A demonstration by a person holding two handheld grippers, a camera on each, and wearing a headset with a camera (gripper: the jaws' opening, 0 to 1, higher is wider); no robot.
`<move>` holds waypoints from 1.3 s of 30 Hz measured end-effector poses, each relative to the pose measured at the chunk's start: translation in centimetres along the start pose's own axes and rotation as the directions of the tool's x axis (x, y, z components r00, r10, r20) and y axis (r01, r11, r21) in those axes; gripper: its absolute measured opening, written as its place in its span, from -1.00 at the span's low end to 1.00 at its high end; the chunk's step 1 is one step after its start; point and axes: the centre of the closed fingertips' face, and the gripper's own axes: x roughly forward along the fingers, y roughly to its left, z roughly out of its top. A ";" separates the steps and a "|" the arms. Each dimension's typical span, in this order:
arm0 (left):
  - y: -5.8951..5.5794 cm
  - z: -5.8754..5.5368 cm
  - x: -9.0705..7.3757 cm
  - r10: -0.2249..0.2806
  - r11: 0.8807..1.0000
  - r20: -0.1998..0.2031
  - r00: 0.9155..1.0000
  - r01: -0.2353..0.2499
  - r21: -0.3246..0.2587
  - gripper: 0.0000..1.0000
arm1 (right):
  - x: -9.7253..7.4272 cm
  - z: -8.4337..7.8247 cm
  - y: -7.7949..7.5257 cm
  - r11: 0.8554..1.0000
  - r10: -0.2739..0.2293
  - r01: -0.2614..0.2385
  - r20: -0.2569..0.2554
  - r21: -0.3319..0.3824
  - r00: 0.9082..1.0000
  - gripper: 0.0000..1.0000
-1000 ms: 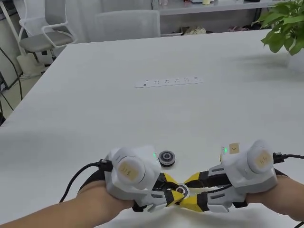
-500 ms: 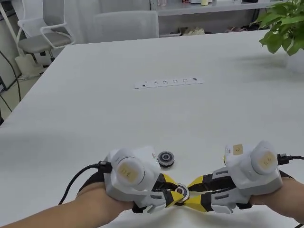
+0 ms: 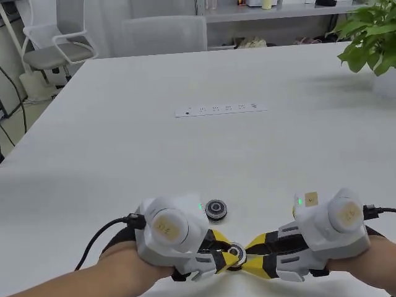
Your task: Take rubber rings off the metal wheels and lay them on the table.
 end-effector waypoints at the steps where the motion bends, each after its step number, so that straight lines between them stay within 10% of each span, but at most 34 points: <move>1: 0.0 0.0 0.0 0.000 1.000 0.000 1.000 0.000 -0.001 -0.86 | 0.0 0.0 0.0 1.000 -0.001 0.001 -0.001 -0.002 1.000 -0.75; 21: 0.0 0.0 0.0 0.007 1.000 -0.002 1.000 -0.007 -0.001 -0.86 | -0.3 -0.3 -0.3 1.000 -0.014 0.014 -0.017 0.008 1.000 -1.00; 39: -0.1 0.1 0.1 0.011 1.000 -0.004 1.000 -0.011 0.009 -0.86 | -0.9 -0.3 -0.7 0.985 -0.022 0.018 0.017 0.171 1.000 -1.00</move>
